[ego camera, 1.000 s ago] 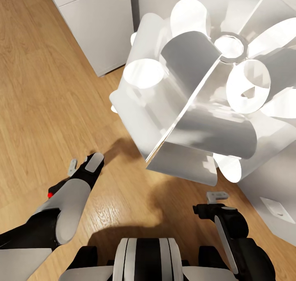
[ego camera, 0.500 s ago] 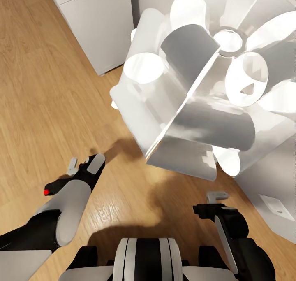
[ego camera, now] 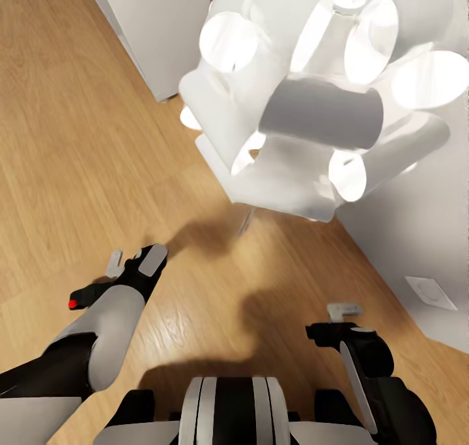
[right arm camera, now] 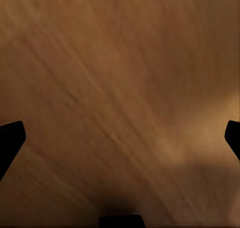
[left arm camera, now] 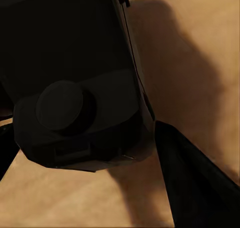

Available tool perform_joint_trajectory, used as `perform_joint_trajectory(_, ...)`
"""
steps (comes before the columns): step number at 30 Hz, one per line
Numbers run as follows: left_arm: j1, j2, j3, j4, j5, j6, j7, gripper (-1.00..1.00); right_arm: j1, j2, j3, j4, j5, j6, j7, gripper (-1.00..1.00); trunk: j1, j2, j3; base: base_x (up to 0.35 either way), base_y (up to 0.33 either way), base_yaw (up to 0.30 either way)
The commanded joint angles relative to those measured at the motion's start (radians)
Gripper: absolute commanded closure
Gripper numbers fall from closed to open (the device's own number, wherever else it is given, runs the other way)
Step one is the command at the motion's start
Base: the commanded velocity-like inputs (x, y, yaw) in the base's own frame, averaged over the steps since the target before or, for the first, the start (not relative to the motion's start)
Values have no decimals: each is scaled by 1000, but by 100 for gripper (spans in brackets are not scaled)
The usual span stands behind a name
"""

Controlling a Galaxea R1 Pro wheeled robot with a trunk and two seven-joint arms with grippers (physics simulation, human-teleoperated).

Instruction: Attach the digital camera to the camera tripod in the bedroom.

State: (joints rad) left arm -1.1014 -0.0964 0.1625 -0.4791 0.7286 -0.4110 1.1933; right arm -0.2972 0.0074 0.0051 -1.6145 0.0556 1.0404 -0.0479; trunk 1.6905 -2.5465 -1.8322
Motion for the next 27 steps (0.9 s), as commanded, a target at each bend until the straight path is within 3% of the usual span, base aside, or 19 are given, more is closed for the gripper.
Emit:
perform_joint_trajectory(1,0,-1,3,-3,0,-1,5,100,0,0,1,-1,5,5,0,-100,0,0,0,-141,0,0)
perform_joint_trajectory(7,4,-4,1,-42,0,-1,53,100,0,0,1,-1,5,5,0,-100,-2,1,15,-73,0,0)
perform_joint_trajectory(16,37,-6,-40,-138,2,44,92,100,0,0,1,-1,5,5,0,-100,-6,3,50,-20,0,0)
perform_joint_trajectory(20,54,-5,-49,-195,2,114,101,100,0,-1,3,-1,5,4,0,-100,-8,4,65,-6,0,0)
perform_joint_trajectory(27,151,0,-75,-430,-2,349,113,100,0,-4,5,-1,5,3,1,-100,-11,5,92,-2,0,1)
